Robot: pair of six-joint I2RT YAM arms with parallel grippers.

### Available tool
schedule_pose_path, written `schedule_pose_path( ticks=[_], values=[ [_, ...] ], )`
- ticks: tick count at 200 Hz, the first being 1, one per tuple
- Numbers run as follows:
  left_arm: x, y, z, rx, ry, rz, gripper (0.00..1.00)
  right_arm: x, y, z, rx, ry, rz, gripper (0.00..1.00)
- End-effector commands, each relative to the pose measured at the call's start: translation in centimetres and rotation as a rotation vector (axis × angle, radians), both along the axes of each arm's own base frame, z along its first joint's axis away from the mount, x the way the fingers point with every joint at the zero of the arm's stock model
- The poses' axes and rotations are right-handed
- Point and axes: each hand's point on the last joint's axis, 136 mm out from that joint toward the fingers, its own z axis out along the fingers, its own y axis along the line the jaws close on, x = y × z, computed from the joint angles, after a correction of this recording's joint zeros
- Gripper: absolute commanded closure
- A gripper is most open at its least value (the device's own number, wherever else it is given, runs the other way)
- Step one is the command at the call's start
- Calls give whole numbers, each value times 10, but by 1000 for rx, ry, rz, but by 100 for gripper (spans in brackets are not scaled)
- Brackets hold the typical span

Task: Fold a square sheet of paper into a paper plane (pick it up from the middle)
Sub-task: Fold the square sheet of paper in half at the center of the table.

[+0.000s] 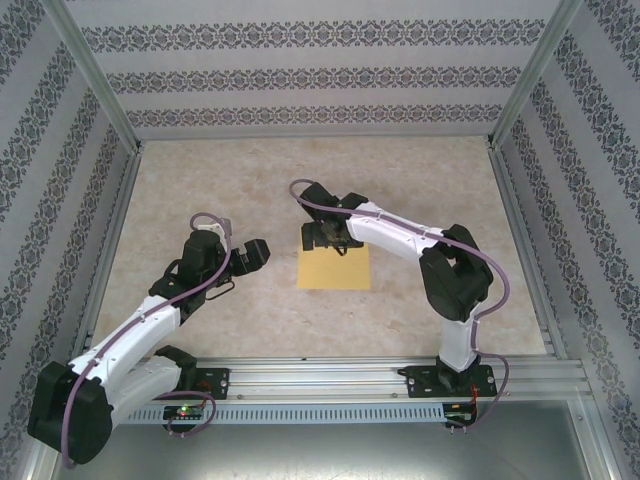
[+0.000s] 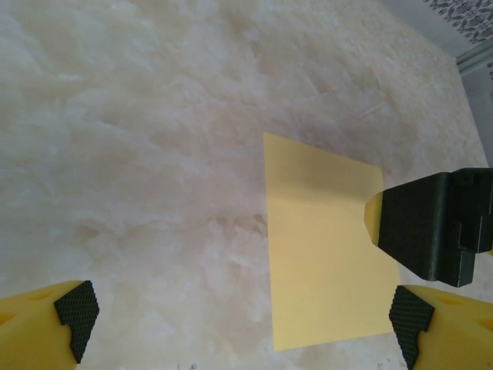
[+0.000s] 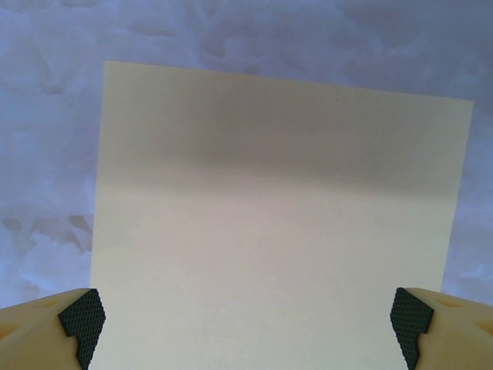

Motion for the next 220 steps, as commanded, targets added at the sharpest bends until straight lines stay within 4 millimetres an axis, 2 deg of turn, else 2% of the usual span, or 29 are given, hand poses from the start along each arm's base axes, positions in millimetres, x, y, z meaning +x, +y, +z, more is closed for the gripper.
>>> schedule_pose_path(
  ticks=[1, 94, 120, 148, 220],
  values=[
    [1, 1, 4, 39, -17, -34, 0, -8, -11, -19, -43, 83, -80, 2],
    [0, -3, -2, 37, 17, -54, 0, -6, -16, -46, -47, 166, -168, 3],
    [0, -7, -2, 25, 19, -69, 0, -1, -6, -46, -5, 170, -175, 2],
    [0, -12, -3, 9, 27, -94, 0, 1, -4, -51, -15, 182, -166, 3],
    [1, -15, -4, 8, 39, -106, 0, -16, -8, -90, -64, 271, -148, 2]
  ],
)
